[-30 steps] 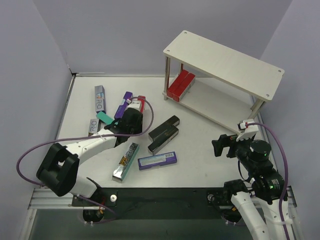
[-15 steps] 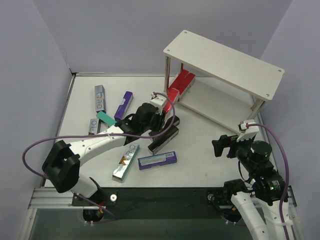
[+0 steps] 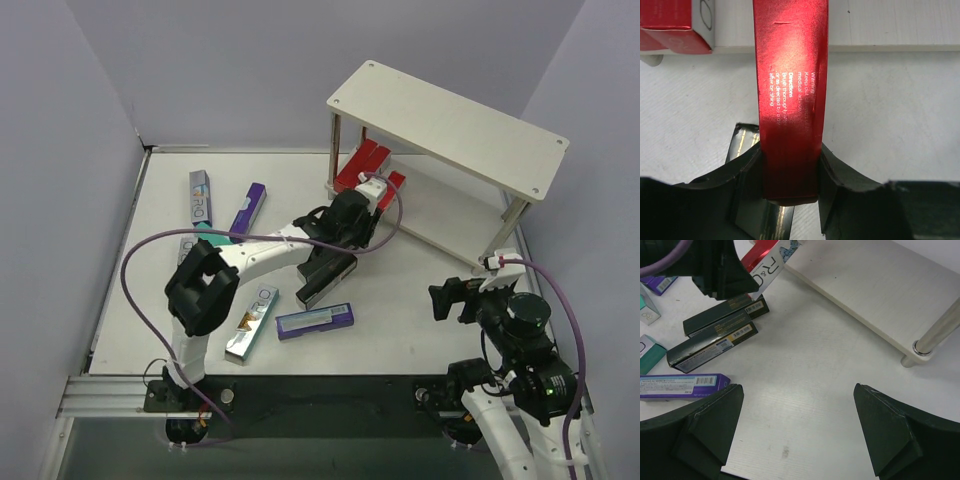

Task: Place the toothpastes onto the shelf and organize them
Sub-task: Place the toothpaste on the shelf, then adjust the toothpaste on the shelf.

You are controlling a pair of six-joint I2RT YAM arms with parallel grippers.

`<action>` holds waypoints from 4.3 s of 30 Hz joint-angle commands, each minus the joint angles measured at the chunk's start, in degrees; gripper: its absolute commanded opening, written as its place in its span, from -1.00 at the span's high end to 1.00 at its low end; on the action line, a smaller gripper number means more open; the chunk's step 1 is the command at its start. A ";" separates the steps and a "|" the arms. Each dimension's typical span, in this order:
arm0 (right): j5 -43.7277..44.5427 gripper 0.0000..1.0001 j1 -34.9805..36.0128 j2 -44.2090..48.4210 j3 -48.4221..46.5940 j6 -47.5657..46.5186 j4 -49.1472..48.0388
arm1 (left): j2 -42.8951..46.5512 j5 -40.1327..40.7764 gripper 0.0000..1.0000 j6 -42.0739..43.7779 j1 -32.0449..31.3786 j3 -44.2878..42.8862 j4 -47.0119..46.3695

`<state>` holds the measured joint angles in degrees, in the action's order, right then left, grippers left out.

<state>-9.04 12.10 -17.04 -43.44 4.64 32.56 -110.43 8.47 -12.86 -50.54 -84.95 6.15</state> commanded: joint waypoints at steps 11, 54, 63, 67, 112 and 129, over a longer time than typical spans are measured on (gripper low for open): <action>2.00 -1.00 0.38 0.95 -4.99 -0.60 5.59 | -17.79 3.39 0.01 6.36 -0.08 -25.61 -1.15; 12.78 -1.00 10.22 -46.49 -6.92 2.57 -28.06 | 45.74 6.21 -0.79 -8.76 27.06 41.51 -14.15; 23.72 -1.00 11.81 -62.67 -9.48 -0.51 -40.62 | 51.46 9.53 -0.79 -2.70 28.84 42.60 -8.28; 20.83 -0.93 10.76 -67.41 -9.20 -4.11 -47.23 | 53.56 12.44 -0.79 4.50 29.27 43.45 -5.26; 41.53 0.06 8.73 -69.44 1.26 15.57 -73.07 | 54.62 19.92 -0.78 8.56 28.48 47.33 -12.48; 40.51 0.17 6.27 -88.77 -14.03 13.64 -74.05 | 55.85 19.13 -0.78 7.94 28.04 47.51 -12.57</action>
<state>33.12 18.79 -103.09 -52.84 17.98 -39.99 -56.14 27.66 -4.36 -22.09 -36.62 -3.70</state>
